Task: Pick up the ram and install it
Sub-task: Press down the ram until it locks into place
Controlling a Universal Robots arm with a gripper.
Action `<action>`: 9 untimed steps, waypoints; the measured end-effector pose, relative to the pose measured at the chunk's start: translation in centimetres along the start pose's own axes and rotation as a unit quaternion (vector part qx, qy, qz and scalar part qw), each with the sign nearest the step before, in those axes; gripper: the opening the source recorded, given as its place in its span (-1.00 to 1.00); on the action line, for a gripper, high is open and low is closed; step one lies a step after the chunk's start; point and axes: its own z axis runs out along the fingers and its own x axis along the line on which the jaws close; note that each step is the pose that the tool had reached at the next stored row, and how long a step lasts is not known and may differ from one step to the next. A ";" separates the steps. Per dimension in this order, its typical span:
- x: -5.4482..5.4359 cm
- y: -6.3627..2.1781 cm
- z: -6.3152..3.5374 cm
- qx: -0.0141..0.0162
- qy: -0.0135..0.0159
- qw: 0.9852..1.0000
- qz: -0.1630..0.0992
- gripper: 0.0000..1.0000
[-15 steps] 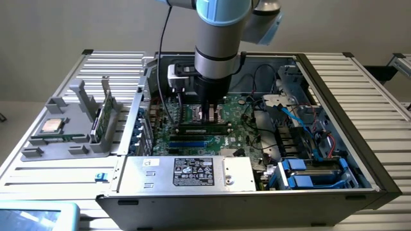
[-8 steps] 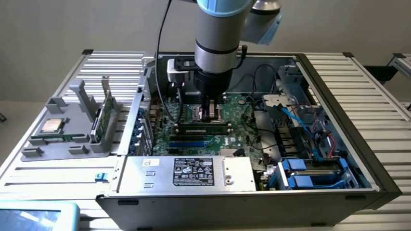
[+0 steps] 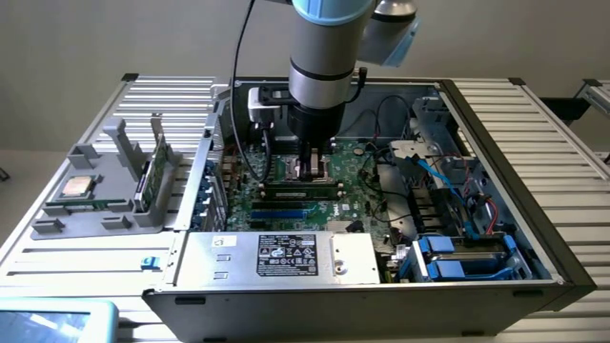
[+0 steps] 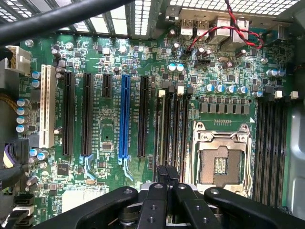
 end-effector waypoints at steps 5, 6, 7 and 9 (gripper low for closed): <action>0.0 0.00 0.00 0.000 0.000 1.000 0.000 -0.81; 0.0 0.00 0.00 0.000 0.000 1.000 0.000 -0.81; 0.0 0.00 0.00 0.000 0.000 1.000 0.001 -0.81; 0.0 0.00 0.00 0.001 0.001 1.000 0.011 -0.81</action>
